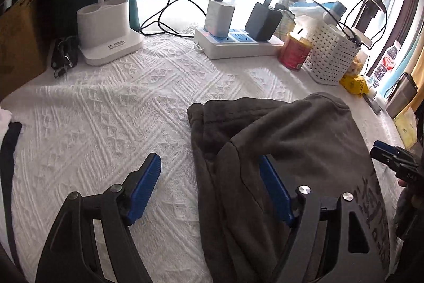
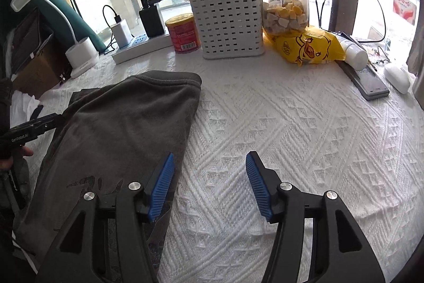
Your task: Fold small clothes
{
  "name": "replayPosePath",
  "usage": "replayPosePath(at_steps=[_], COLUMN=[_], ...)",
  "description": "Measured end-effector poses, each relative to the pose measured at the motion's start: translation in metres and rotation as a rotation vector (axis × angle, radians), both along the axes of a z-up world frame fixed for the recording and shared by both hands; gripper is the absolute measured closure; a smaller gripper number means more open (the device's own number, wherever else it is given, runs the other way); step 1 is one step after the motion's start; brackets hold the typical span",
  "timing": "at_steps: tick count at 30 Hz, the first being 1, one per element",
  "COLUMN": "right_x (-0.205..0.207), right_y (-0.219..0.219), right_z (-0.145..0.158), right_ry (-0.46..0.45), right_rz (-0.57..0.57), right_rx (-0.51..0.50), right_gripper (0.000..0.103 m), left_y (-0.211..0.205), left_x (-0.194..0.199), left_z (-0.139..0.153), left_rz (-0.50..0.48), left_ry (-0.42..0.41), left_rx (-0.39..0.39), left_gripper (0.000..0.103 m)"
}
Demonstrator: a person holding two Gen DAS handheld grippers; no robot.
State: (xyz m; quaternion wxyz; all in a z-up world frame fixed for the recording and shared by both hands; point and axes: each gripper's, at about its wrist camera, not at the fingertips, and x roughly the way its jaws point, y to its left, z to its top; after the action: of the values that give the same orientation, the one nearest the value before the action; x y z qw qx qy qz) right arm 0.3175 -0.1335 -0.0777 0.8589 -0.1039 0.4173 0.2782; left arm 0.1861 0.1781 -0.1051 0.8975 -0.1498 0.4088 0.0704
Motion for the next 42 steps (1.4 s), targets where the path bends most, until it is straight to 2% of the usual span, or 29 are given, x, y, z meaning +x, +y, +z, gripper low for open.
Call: replayPosePath(at_steps=[3, 7, 10, 12, 14, 16, 20, 25, 28, 29, 31, 34, 36, 37, 39, 40, 42], right_x=[0.008, 0.016, 0.021, 0.024, 0.025, 0.025, 0.025, 0.017, 0.015, 0.014, 0.01, 0.004, -0.001, -0.003, -0.008, -0.01, -0.015], right_y=[0.003, 0.008, 0.014, 0.02, 0.026, 0.033, 0.045, 0.065, 0.073, 0.075, 0.082, 0.092, 0.097, 0.1, 0.105, 0.107, 0.112], right_z=[0.001, 0.001, -0.002, -0.004, -0.008, -0.009, -0.011, -0.014, -0.015, -0.016, -0.017, -0.019, -0.02, -0.021, -0.021, -0.022, -0.023], right_ry=[0.001, 0.007, 0.021, 0.034, 0.048, 0.046, 0.072, 0.057, 0.046, 0.04, 0.03, 0.004, -0.01, -0.021, -0.019, -0.011, -0.021], right_rz=[-0.002, 0.006, 0.018, 0.03, 0.048, 0.067, 0.107, 0.178, 0.192, 0.195, 0.215, 0.241, 0.266, 0.273, 0.309, 0.323, 0.333], right_rx=[0.011, 0.028, 0.041, 0.051, 0.058, 0.055, 0.073, 0.04, 0.016, 0.008, -0.015, -0.059, -0.084, -0.098, -0.091, -0.083, -0.089], right_gripper=[0.043, 0.036, 0.036, 0.036, 0.036, 0.036, 0.036, 0.036, 0.036, 0.036, 0.036, 0.036, 0.041, 0.044, 0.07, 0.075, 0.082], left_y=[-0.001, -0.012, -0.025, -0.039, -0.053, -0.061, -0.069, -0.067, -0.072, -0.076, -0.082, -0.084, -0.084, -0.084, -0.087, -0.089, -0.093], left_x=[0.007, 0.012, 0.017, 0.021, 0.028, 0.032, 0.037, 0.037, 0.036, 0.036, 0.035, 0.034, 0.032, 0.032, 0.032, 0.032, 0.033], left_z=[-0.003, -0.003, -0.003, -0.003, -0.004, -0.003, -0.004, -0.004, -0.004, -0.004, -0.005, -0.005, -0.005, -0.005, -0.005, -0.005, -0.005], left_rz=[-0.021, -0.045, -0.114, -0.159, -0.188, -0.231, -0.254, -0.279, -0.279, -0.283, -0.302, -0.32, -0.329, -0.337, -0.341, -0.347, -0.358], left_ry=[-0.004, 0.016, 0.018, 0.028, 0.065, 0.071, 0.065, 0.041, 0.041, 0.04, 0.035, 0.028, 0.022, 0.016, 0.007, 0.005, 0.001], left_rx=[-0.029, -0.018, -0.045, -0.017, 0.051, 0.044, 0.062, 0.033, 0.07, 0.086, 0.109, 0.115, 0.109, 0.101, 0.095, 0.093, 0.096], left_gripper=[0.019, 0.013, 0.013, 0.012, 0.012, 0.012, 0.012, 0.013, 0.021, 0.028, 0.035, 0.042, 0.049, 0.057, 0.065, 0.07, 0.074])
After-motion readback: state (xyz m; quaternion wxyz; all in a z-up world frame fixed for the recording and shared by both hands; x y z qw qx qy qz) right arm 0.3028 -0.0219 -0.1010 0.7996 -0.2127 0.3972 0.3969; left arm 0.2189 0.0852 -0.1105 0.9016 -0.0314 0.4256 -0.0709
